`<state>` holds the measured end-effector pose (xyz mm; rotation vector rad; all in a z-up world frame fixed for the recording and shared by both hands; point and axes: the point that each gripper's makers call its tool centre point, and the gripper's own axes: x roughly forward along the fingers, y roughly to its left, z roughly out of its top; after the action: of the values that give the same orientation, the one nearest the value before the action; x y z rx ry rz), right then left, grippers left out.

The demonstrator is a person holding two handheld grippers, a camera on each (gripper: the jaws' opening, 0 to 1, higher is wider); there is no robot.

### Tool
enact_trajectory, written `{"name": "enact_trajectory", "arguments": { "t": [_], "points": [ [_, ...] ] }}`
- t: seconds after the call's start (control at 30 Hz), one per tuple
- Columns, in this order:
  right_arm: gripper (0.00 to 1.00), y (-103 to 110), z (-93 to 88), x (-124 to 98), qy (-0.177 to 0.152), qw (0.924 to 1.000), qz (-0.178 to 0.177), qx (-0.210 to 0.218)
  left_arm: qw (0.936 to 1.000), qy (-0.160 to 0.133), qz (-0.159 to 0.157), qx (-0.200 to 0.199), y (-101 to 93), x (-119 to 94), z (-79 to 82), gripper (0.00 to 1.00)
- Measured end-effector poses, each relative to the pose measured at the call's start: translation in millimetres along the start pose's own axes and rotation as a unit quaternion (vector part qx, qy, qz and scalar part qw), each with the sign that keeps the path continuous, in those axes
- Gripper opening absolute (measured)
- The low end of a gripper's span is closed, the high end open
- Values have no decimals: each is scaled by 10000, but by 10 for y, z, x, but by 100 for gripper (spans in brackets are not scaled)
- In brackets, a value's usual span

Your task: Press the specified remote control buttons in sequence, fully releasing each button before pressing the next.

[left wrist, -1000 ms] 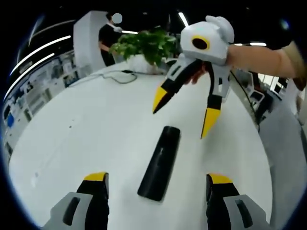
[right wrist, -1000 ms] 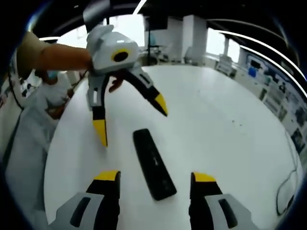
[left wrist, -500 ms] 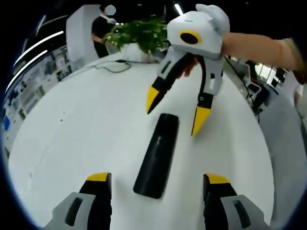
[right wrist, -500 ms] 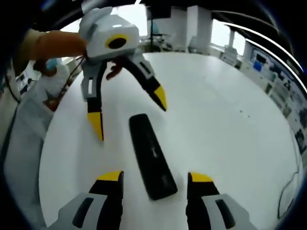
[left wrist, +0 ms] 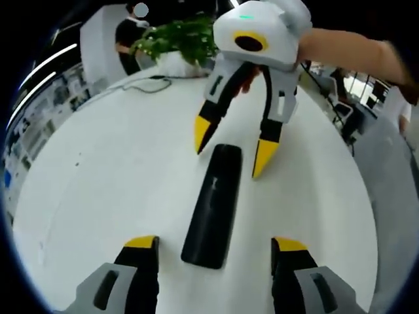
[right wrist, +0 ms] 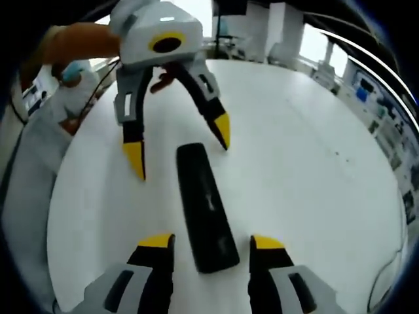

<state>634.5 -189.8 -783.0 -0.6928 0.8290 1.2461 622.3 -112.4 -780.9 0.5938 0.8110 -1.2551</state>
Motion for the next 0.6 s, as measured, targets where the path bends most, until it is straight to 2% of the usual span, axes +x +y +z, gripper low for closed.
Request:
{"name": "enact_trajectory", "arguments": {
  "t": [0.33, 0.5, 0.6],
  "points": [
    [32, 57, -5, 20, 235, 9995, 29, -228, 9997, 113, 12, 221, 42, 4, -11, 56],
    [28, 25, -24, 10, 286, 9992, 60, -280, 9991, 135, -3, 411, 32, 7, 22, 42],
    [28, 27, -42, 3, 331, 9990, 83, -279, 9990, 170, -41, 422, 25, 14, 28, 41]
  ]
}}
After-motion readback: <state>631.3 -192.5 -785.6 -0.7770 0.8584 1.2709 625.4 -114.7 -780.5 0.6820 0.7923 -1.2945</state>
